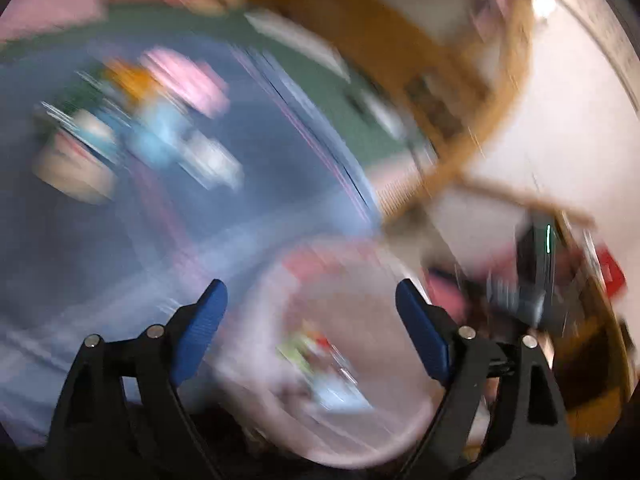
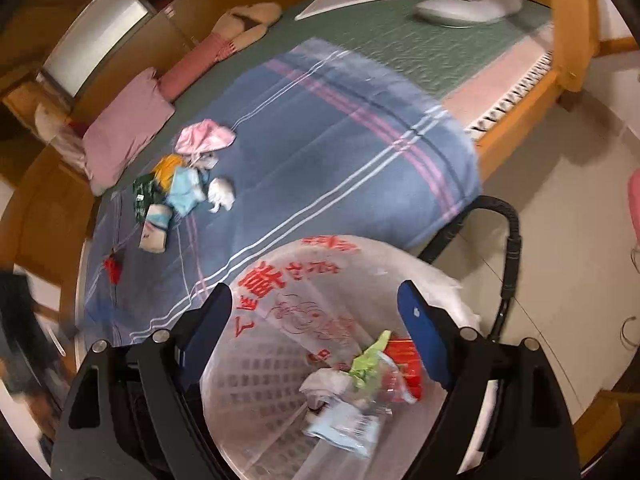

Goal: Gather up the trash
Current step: 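Grasp the red snack packet with the left tool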

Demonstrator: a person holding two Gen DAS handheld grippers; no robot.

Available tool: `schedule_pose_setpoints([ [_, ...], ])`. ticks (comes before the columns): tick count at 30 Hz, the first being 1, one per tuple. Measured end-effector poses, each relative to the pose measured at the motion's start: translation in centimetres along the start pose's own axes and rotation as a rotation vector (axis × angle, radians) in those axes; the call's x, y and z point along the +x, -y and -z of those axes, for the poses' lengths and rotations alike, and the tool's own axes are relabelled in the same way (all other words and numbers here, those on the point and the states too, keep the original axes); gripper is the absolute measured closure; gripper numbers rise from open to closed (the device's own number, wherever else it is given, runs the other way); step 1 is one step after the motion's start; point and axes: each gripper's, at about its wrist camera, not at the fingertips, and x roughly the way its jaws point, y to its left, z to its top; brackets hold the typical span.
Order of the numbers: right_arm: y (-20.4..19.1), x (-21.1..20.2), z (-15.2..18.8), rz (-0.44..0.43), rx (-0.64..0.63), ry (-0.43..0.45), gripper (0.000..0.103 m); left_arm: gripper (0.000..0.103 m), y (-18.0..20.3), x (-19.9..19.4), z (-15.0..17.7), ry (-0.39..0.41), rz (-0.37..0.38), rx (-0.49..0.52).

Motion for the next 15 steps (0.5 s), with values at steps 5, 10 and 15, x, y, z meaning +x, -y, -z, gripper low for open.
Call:
schedule_pose_setpoints([
  [5,-4.4,3.3,-1.1,-0.028,-0.071,-0.026,0.020,0.011,-13.6,-8.1,-5.8,0.342,-0.430,-0.119],
  [10,-11.4,9.4,-3.2,-0.063,-0.093,-0.081,0.020,0.011,-29.3,-7.4,-6.2,0.293,-0.646,-0.447],
  [15,-17.3,12.7,-4.0,-0.172,-0.113,-0.119,0.020,0.011,-32.8,-3.8,-7.2,0.142,-0.728,-0.363],
])
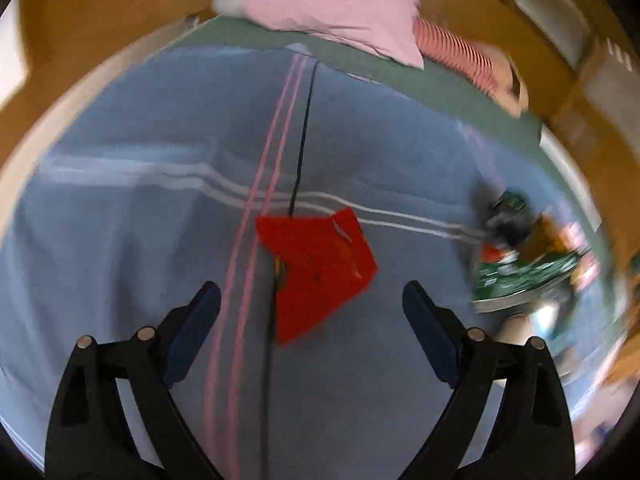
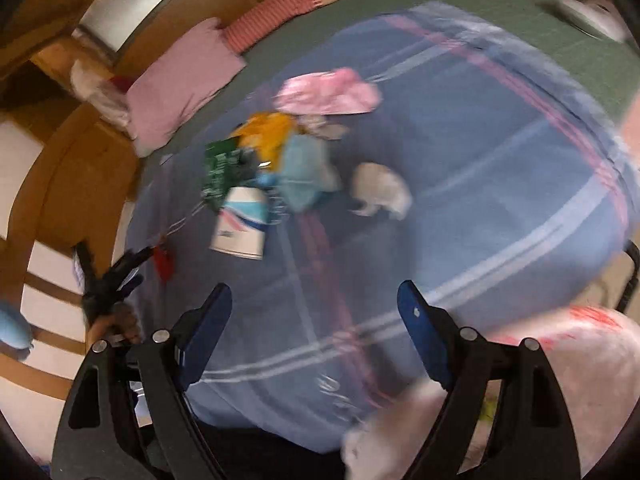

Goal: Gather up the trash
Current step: 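Grasp the red snack packet with the left tool, then hold the red packet in the left tool while the right reaches toward the white paper cup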

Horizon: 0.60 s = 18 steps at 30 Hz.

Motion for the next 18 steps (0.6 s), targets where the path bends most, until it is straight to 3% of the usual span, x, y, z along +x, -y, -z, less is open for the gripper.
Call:
schedule_pose_setpoints([
  [2,-1.4,1.2,-0.1,0.009,-0.030,-0.015,0.020,0.011,1.0,1.6,-0.3,-0.019,-0.026,0.118],
  [4,-2.1,2.4,0.1,0.019,-0.046,-0.041,0.020,0.020,2.2,2.4,0.4,-0.030,-0.024,0.185],
  [6,-2.0,2.7,0.3,0.037,-0.045,-0.046,0.020,0.075,2.2,3.1,0.6,-0.062,-0.028,0.225],
  [7,-1.9,2.7,0.4,0.053,-0.048,-0.043,0.020,0.075,2.2,3.5,0.7,-0.088,-0.022,0.225],
  [11,-0.7,2.8,0.6,0.097,-0.035,-0.050,0.020,0.080,1.9,2.5,0.1,-0.057,0.031,0.196],
  [18,0.9,2.3,0.4,0.197,-0.026,-0.008,0.020,0.080,3.5,-5.8,2.7,0.043,0.200,0.154],
])
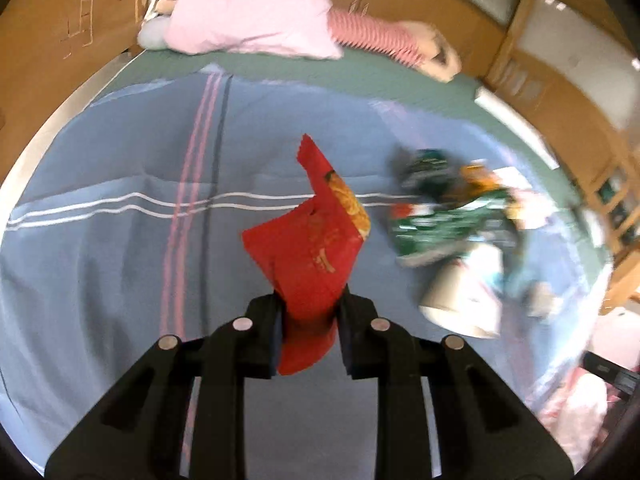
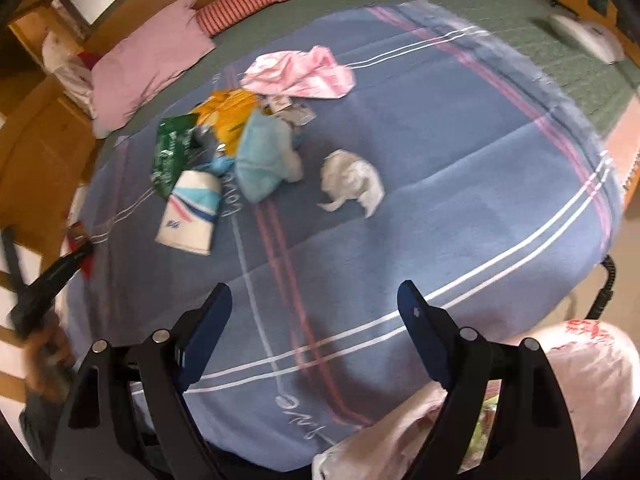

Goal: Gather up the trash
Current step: 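Hold the red packet in the left tool while the right reaches toward the white paper cup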

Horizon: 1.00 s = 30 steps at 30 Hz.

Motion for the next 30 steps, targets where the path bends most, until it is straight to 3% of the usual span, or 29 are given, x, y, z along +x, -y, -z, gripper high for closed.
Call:
schedule_pose_setpoints([
  [3,-0.9,0.4,-0.1,-0.022,-0.017,-0.014,0.020,0.080,2.5,-2.3,0.9,0.081,0.059,-0.007],
  [7,-4.8,1.7,-0.7,-0.057,-0.085,-0.030,0.020,0.080,3.3,-4.0,2.0,0.122,0.026,0.018],
  [9,-6.8,2.6,-1.6,-0.066,-0.087,-0.025,0.020,0.080,3.0,-4.3,2.5,0.122,0.002,0.020],
  [15,-11.6,7.6,-3.5,-0.055,-0.074,-0.023,0.020,0.080,-0.3,-4.0,4.0,0.071,-0.005,-0.140],
  [20,-14.2,10.9,-3.9,-0.026,-0.063,-0.031,0.020,0.080,-0.6,-4.0,4.0,0.074,0.000,-0.130],
  [24,-16.3,13.1,-3.7,0.006,-0.126,-0.058,0.021,0.080,-0.8,-3.6,4.1,0.046,0.011,-0.145],
  [25,-16.7,13.0,-3.3,0.023,-0.150,-0.038,0.026,0.080,-0.7,-3.6,4.1,0.042,0.013,-0.146],
  [27,-17.8,12.3,-2.7,0.067,-0.223,0.004,0.058,0.079,-0.7,-3.8,4.0,0.040,0.017,-0.146],
  [29,-18.0,11.6,-2.5,0.045,-0.234,0.018,0.073,0.079,-0.7,-4.0,4.0,0.046,0.017,-0.149],
  [30,-18.0,11.3,-2.3,0.020,-0.234,0.018,0.093,0.079,-0.8,-4.1,4.0,0.046,0.018,-0.151],
])
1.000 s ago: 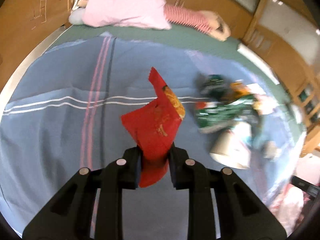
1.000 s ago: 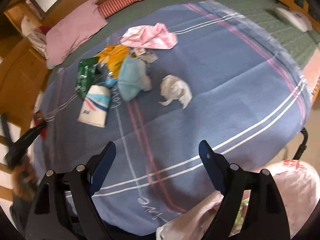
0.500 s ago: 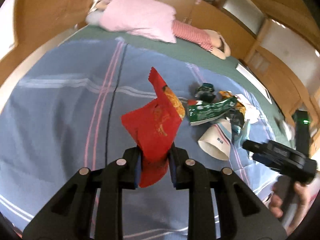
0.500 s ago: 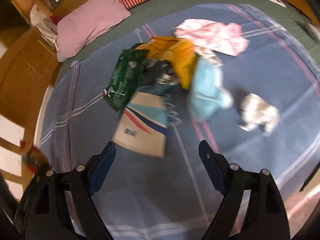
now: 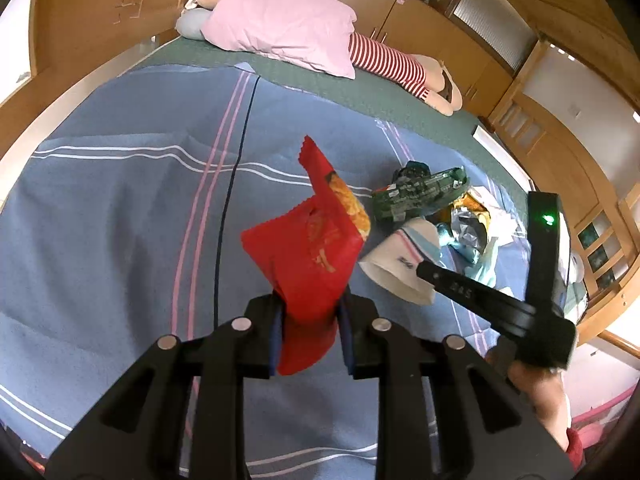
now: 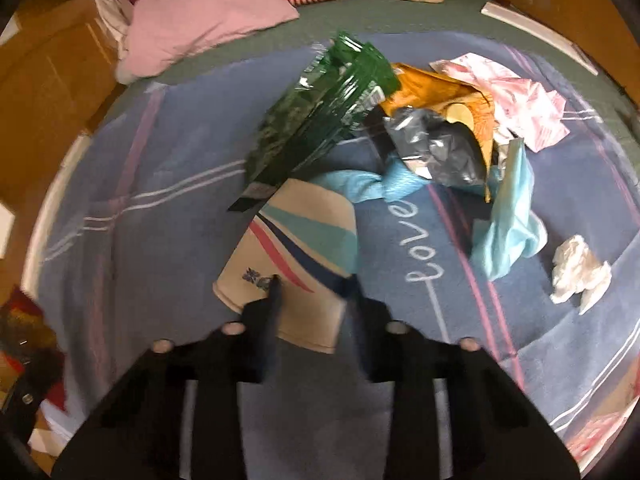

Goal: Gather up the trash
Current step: 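Hold the red packet in the left tool while the right reaches toward the white paper cup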

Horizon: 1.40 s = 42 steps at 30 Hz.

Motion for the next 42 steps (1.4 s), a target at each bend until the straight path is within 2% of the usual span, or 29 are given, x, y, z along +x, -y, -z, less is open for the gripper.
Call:
schedule_pose_setpoints([
  [1,-0.1,-0.1,0.2,-0.012,-0.011,-0.005,0.101,0.079,0.0,0.0,0.0,-0.002,-0.001,-0.003],
  [4,0.0,-0.7,0.6,-0.024,-0.006,0.003,0.102,0.079,-0.1,0.1,0.1,-0.011,-0.006,-0.008],
  [11,2.3,-2.8,1.0,-0.006,0.088,0.083,0.102,0.079,-0.3,0.4,0.2,-0.031,-0.022,-0.020],
  [17,3.8,-1.2,1.2,-0.020,0.151,0.006,0.101,0.079,-0.2,0.9,0.2,-0.045,-0.036,-0.024],
  [19,3.7,-0.9,1.2,-0.019,0.147,-0.012,0.094,0.079,-0.3,1.1,0.1,-0.055,-0.042,-0.033],
  [21,3.6,-1.0,1.3,-0.012,0.134,-0.014,0.080,0.079,-0.5,1.2,0.2,-0.060,-0.044,-0.040],
  [22,3.5,-1.0,1.3,-0.007,0.127,-0.013,0.064,0.079,-0.6,1.2,0.2,-0.061,-0.044,-0.041],
  [23,3.4,-1.1,1.3,-0.005,0.121,-0.010,0.055,0.078,-0.6,1.2,0.2,-0.061,-0.043,-0.042],
  [32,2.8,-0.3,1.0,-0.001,0.106,-0.032,0.052,0.078,-0.7,1.1,0.2,-0.057,-0.044,-0.051],
  [34,2.3,0.2,0.6,0.001,0.105,-0.044,0.045,0.078,-1.0,1.0,0.2,-0.055,-0.047,-0.064],
  [35,1.8,0.4,0.2,-0.001,0.092,-0.050,0.037,0.078,-1.1,1.0,0.1,-0.055,-0.049,-0.068],
  [37,0.5,0.9,-0.4,0.008,0.044,-0.040,0.033,0.078,-1.4,1.0,0.1,-0.057,-0.052,-0.080],
  [40,-1.7,2.0,-1.2,0.060,-0.050,-0.033,0.030,0.078,-1.6,1.0,0.1,-0.059,-0.053,-0.089],
  [42,-2.7,2.7,-1.4,0.064,-0.087,-0.029,0.030,0.078,-1.7,0.9,0.0,-0.059,-0.053,-0.091],
])
